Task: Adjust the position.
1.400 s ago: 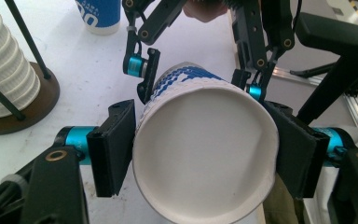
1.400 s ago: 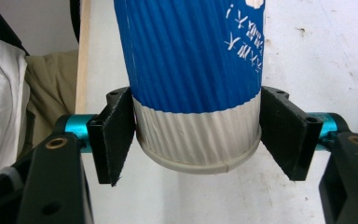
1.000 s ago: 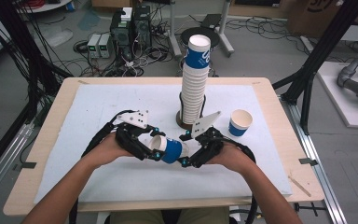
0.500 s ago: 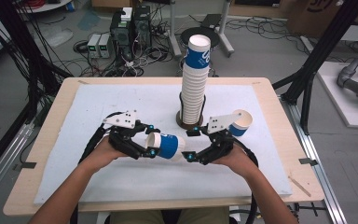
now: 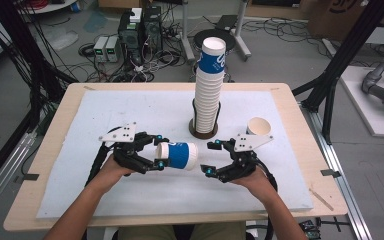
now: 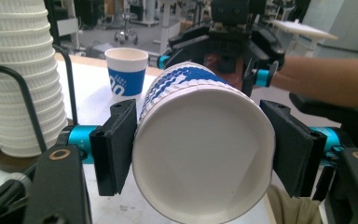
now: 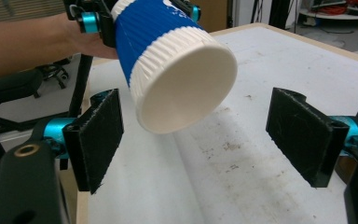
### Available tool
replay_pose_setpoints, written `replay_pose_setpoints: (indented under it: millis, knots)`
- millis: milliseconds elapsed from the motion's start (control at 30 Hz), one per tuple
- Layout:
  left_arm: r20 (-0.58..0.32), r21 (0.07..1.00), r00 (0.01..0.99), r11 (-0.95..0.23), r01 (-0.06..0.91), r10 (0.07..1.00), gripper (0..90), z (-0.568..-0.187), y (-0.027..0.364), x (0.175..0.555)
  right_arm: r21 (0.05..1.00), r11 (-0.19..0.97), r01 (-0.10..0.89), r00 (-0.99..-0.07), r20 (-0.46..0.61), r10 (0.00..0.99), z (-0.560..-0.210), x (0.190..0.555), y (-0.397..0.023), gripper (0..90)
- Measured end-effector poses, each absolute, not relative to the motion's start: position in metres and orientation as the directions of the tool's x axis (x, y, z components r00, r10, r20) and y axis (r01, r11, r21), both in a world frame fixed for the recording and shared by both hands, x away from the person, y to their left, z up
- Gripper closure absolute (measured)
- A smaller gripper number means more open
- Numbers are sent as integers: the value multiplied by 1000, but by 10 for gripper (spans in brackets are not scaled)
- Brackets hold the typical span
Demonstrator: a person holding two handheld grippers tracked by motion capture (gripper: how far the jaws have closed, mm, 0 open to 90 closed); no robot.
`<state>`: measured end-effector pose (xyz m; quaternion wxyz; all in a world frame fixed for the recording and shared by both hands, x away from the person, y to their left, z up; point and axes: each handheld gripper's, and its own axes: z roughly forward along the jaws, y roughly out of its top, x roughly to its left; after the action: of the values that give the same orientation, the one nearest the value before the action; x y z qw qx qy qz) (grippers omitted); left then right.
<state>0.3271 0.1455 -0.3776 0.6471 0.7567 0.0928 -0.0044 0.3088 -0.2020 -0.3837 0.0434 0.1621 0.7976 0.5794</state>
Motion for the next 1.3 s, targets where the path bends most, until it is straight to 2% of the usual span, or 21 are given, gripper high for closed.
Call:
replay_pose_setpoints:
  millis: [233,1133,1300]
  knots:
    - [-125,982,985,-130,140,117,305,-380,141,324,938,259,232,-936,144,320,-391,305,-200,193]
    - [-128,984,990,-114,134,64,308,-379,132,320,938,241,250,-950,190,246,-397,303,-189,192]
    - [-139,984,990,-109,142,39,310,-380,128,319,940,233,249,-953,196,229,-398,304,-187,151]
